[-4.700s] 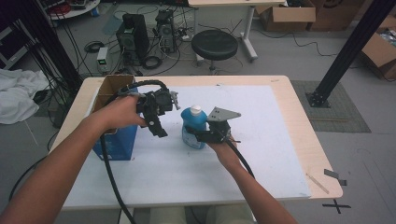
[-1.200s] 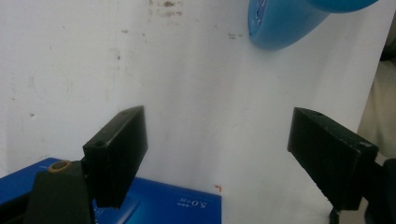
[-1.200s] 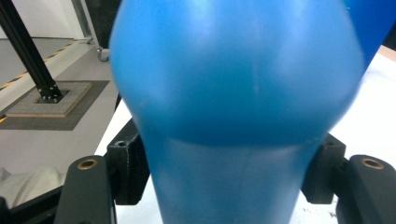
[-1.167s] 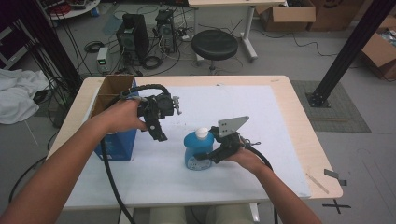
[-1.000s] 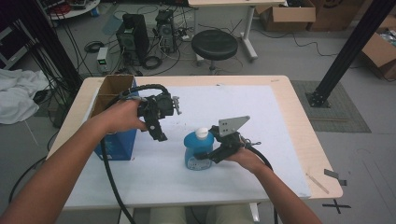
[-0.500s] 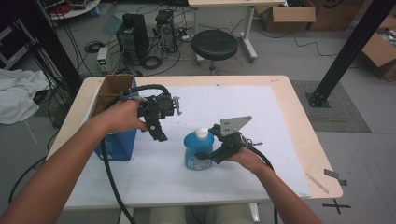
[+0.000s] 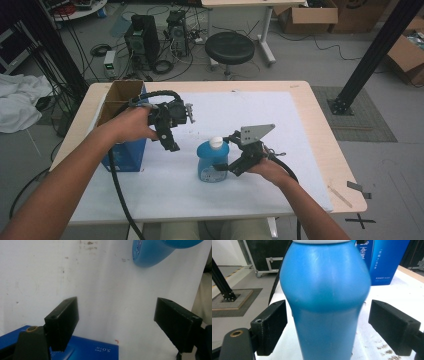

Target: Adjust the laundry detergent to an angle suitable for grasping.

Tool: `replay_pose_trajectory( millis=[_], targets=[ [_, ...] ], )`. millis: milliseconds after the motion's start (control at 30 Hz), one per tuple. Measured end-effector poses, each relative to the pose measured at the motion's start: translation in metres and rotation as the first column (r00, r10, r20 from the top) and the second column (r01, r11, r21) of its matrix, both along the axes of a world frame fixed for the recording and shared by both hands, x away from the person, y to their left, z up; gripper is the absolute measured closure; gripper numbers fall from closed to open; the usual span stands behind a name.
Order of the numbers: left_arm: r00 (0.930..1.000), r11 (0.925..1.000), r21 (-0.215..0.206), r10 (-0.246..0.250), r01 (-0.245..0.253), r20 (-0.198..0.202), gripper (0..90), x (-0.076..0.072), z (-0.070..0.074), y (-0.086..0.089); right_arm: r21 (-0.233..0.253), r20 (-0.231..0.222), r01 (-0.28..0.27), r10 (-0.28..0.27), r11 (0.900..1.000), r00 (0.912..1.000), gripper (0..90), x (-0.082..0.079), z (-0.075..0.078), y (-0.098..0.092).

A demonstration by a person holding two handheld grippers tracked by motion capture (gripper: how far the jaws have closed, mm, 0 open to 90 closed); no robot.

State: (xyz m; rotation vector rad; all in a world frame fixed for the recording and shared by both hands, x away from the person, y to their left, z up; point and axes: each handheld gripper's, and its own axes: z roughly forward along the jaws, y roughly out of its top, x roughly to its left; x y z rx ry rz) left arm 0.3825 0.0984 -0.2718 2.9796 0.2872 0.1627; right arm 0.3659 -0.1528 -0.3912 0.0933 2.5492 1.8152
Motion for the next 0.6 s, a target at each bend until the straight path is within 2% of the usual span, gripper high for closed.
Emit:
replay_pose_trajectory(
  millis=[300, 400, 600],
  targets=[
    [1.0, 1.0, -0.003, 0.001, -0.001, 0.003, 20.6, -0.001, 0.001, 0.001, -0.023, 0.0, 0.018, -0.018, 1.0, 0.9998, 15.1, 0.0, 0.005, -0.013],
    [1.0, 1.0, -0.002, 0.0, 0.0, 0.001, 20.5, 0.0, 0.001, 0.0, -0.028, -0.017, 0.015, -0.016, 0.999, 0.9997, 15.1, -0.001, 0.008, -0.021],
    [1.0, 1.0, -0.004, -0.004, 0.004, 0.002, 20.5, 0.0, 0.001, -0.001, -0.104, -0.048, 0.033, -0.038, 0.994, 0.9981, 15.1, 0.0, 0.022, -0.04]
  ],
)
